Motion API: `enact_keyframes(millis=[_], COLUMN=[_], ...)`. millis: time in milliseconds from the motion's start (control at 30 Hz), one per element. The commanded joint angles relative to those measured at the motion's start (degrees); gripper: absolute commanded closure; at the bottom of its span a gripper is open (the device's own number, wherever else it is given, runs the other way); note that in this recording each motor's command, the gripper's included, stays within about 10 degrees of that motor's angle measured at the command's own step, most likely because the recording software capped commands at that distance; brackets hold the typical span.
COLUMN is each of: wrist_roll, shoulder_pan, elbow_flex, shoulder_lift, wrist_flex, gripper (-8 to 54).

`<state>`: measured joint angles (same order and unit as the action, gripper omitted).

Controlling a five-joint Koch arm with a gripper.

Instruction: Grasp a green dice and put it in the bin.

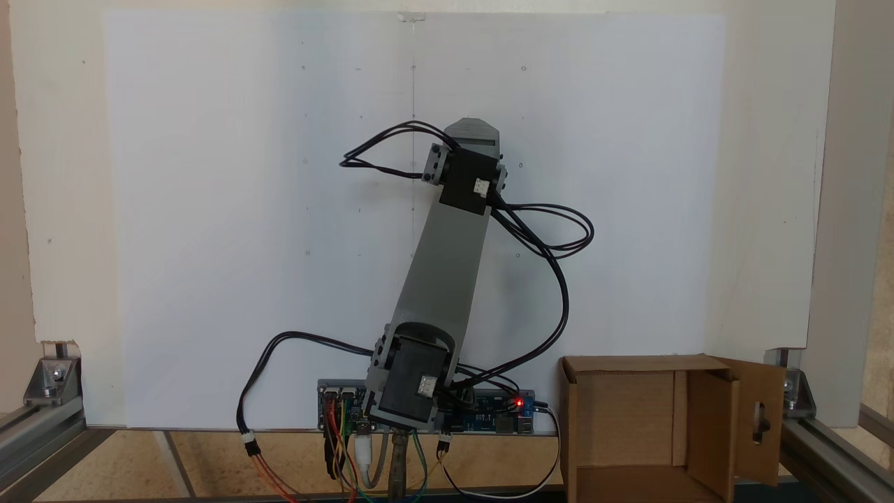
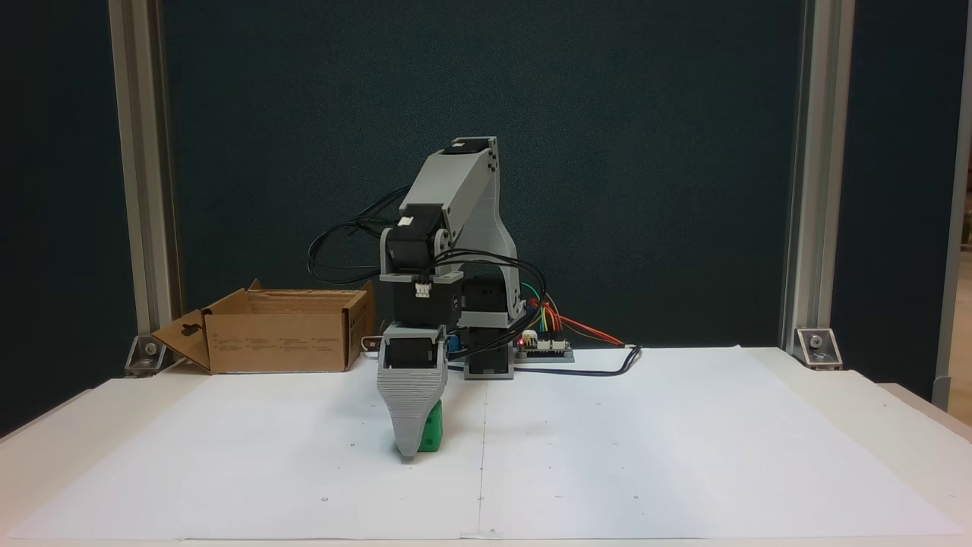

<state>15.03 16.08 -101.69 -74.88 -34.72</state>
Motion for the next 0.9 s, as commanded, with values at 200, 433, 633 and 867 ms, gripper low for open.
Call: enact_keyframes(millis=[200, 433, 633, 867], wrist_roll=[-0.44, -0.44, -0.53, -0.79], shoulder_pan=[0.26, 0.26, 0.26, 0.26], elbow_flex=[1.05, 1.05, 1.05, 9.58], shoulder_lift=[-0.09, -0.18, -0.53, -6.94], wrist_flex=[0.26, 0.26, 0.62, -15.62], gripper=[15.6, 25.1, 34.1, 34.1])
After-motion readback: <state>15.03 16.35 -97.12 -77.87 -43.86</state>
